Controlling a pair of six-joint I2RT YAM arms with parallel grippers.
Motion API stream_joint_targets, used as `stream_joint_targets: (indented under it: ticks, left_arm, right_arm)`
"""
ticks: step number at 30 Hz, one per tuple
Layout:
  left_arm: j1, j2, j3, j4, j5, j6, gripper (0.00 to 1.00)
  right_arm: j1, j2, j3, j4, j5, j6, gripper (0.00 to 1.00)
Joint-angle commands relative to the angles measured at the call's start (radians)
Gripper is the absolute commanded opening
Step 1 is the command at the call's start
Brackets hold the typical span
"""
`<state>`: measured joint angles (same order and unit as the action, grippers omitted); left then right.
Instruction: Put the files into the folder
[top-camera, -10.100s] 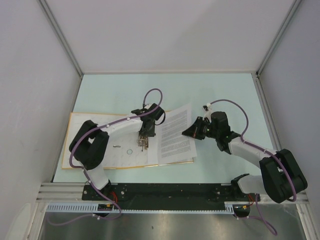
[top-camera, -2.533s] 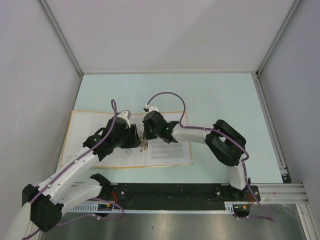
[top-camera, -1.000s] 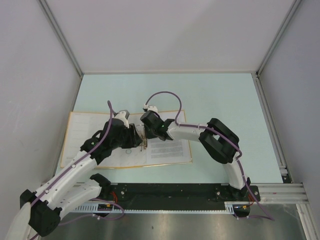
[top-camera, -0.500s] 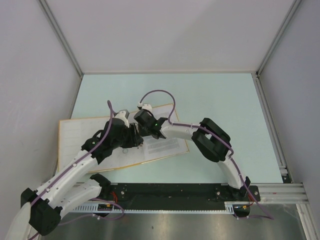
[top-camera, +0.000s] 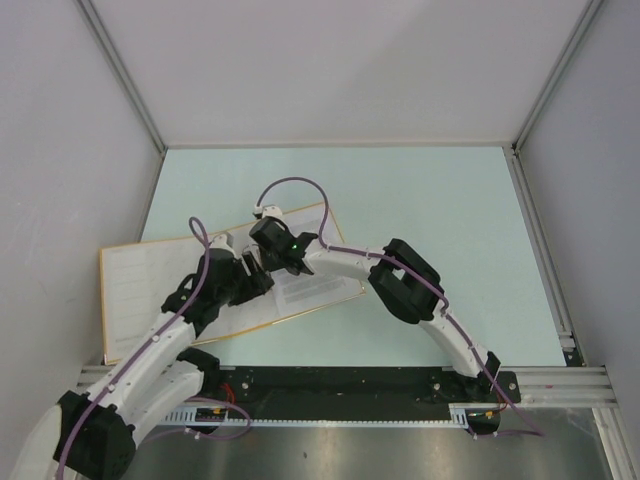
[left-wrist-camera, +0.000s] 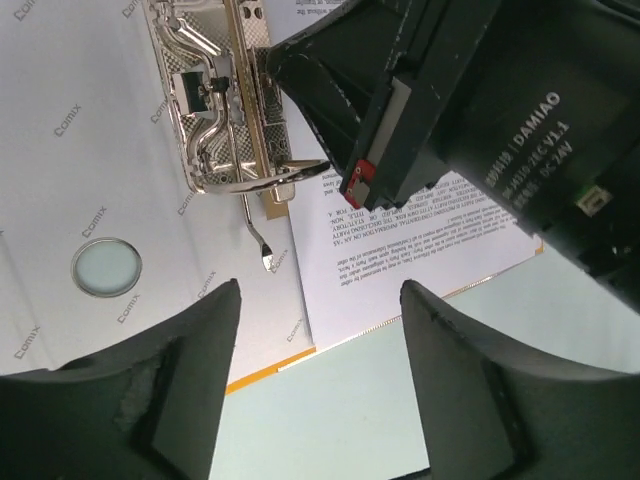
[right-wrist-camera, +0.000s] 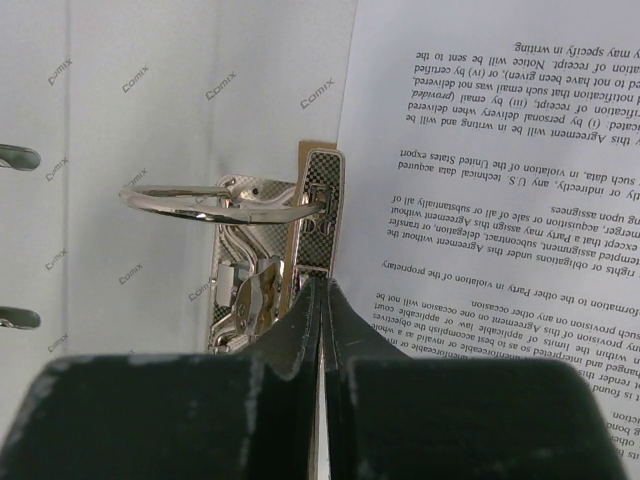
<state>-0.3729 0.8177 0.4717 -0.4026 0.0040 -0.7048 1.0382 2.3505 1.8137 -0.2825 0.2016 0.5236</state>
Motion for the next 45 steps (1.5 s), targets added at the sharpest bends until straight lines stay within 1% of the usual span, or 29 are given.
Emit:
stream_joint_targets:
  ticks: [1,2,3,5,7,9,11,13,15,17,20,22,25,26,27,28,31,32,33,35,36,37,38,39,40,41,42,43,45]
  left_arm:
    - [0.044,-0.113,0.010,0.055,0.004,-0.032,0.74]
    - [0.051,-0.129,0.008,0.057,0.005,-0.028,0.78]
    - [0.055,-0.141,0.010,0.065,0.014,-0.022,0.80]
    - [0.069,-0.143,0.039,0.050,0.014,-0.013,0.80]
    - [0.089,-0.103,0.064,0.021,0.004,-0.037,0.84]
    - [0.138,-0.053,0.085,-0.036,0.005,-0.070,0.83]
    - [0.175,0.018,0.099,-0.047,0.036,-0.104,0.84]
    - [0.238,0.055,0.079,-0.024,0.112,-0.130,0.84]
    - [0.279,0.066,0.062,0.013,0.149,-0.145,0.84]
    - [0.290,0.058,0.051,0.039,0.172,-0.153,0.84]
    - [0.293,0.041,0.080,0.048,0.165,-0.111,0.83]
    - [0.293,0.028,0.116,0.012,0.148,-0.061,0.84]
    - [0.295,0.014,0.165,-0.033,0.125,0.019,0.85]
    - [0.295,0.015,0.183,-0.057,0.117,0.036,0.86]
    - [0.295,0.026,0.202,-0.120,0.097,0.056,0.86]
    - [0.295,0.029,0.237,-0.148,0.087,0.062,0.87]
    - [0.295,0.025,0.269,-0.225,0.056,0.071,0.89]
    - [0.295,0.017,0.268,-0.232,0.048,0.067,0.90]
    - [0.295,0.002,0.263,-0.242,0.041,0.059,0.90]
    - [0.295,-0.014,0.258,-0.258,0.042,0.054,0.90]
    - [0.295,-0.025,0.251,-0.262,0.040,0.050,0.90]
    - [0.295,-0.031,0.243,-0.254,0.056,0.053,0.89]
    - [0.295,-0.035,0.231,-0.214,0.080,0.065,0.88]
    - [0.296,-0.029,0.220,-0.190,0.114,0.111,0.87]
    - [0.295,-0.017,0.206,-0.168,0.201,0.137,0.84]
    - [0.296,0.000,0.208,-0.151,0.224,0.155,0.83]
    - [0.295,0.049,0.214,-0.147,0.252,0.191,0.81]
    - [0.295,0.076,0.223,-0.147,0.284,0.208,0.81]
    - [0.282,0.151,0.261,-0.156,0.286,0.250,0.79]
  right_arm:
    - [0.028,0.216,-0.080,-0.337,-0.100,-0.074,0.00]
    - [0.023,0.230,-0.079,-0.348,-0.123,-0.077,0.00]
    - [0.023,0.233,-0.082,-0.354,-0.126,-0.083,0.00]
    - [0.028,0.233,-0.082,-0.357,-0.128,-0.103,0.00]
    - [0.026,0.253,-0.057,-0.383,-0.134,-0.119,0.00]
    - [0.026,0.297,-0.002,-0.441,-0.149,-0.140,0.00]
    - [0.028,0.326,0.028,-0.474,-0.148,-0.164,0.00]
    - [0.028,0.369,0.088,-0.536,-0.151,-0.175,0.00]
    - [0.031,0.381,0.110,-0.552,-0.171,-0.186,0.00]
    - [0.033,0.404,0.125,-0.572,-0.185,-0.192,0.00]
    - [0.031,0.451,0.165,-0.613,-0.191,-0.201,0.00]
    - [0.031,0.438,0.147,-0.589,-0.215,-0.201,0.00]
    - [0.033,0.345,0.115,-0.515,-0.241,-0.192,0.00]
    - [0.033,0.287,0.105,-0.465,-0.245,-0.188,0.00]
    - [0.026,0.265,0.107,-0.449,-0.248,-0.183,0.00]
    - [0.022,0.245,0.108,-0.437,-0.249,-0.168,0.00]
    - [-0.015,0.164,0.108,-0.383,-0.281,-0.116,0.06]
    - [-0.029,0.142,0.075,-0.326,-0.295,-0.100,0.13]
    - [-0.044,0.095,0.058,-0.292,-0.315,-0.088,0.16]
    - [-0.082,0.047,0.010,-0.201,-0.366,-0.077,0.22]
    - [-0.090,-0.008,-0.005,-0.172,-0.381,-0.080,0.24]
    - [-0.102,-0.031,-0.014,-0.144,-0.396,-0.083,0.27]
    - [-0.107,-0.054,-0.017,-0.126,-0.399,-0.088,0.29]
    - [-0.112,-0.074,-0.014,-0.124,-0.407,-0.092,0.31]
    - [-0.122,-0.110,-0.014,-0.127,-0.421,-0.099,0.35]
    - [-0.127,-0.134,-0.019,-0.141,-0.421,-0.100,0.37]
    - [-0.135,-0.157,-0.045,-0.141,-0.422,-0.100,0.40]
    - [-0.142,-0.216,-0.072,-0.132,-0.430,-0.099,0.45]
    - [-0.168,-0.287,-0.135,-0.106,-0.438,-0.086,0.52]
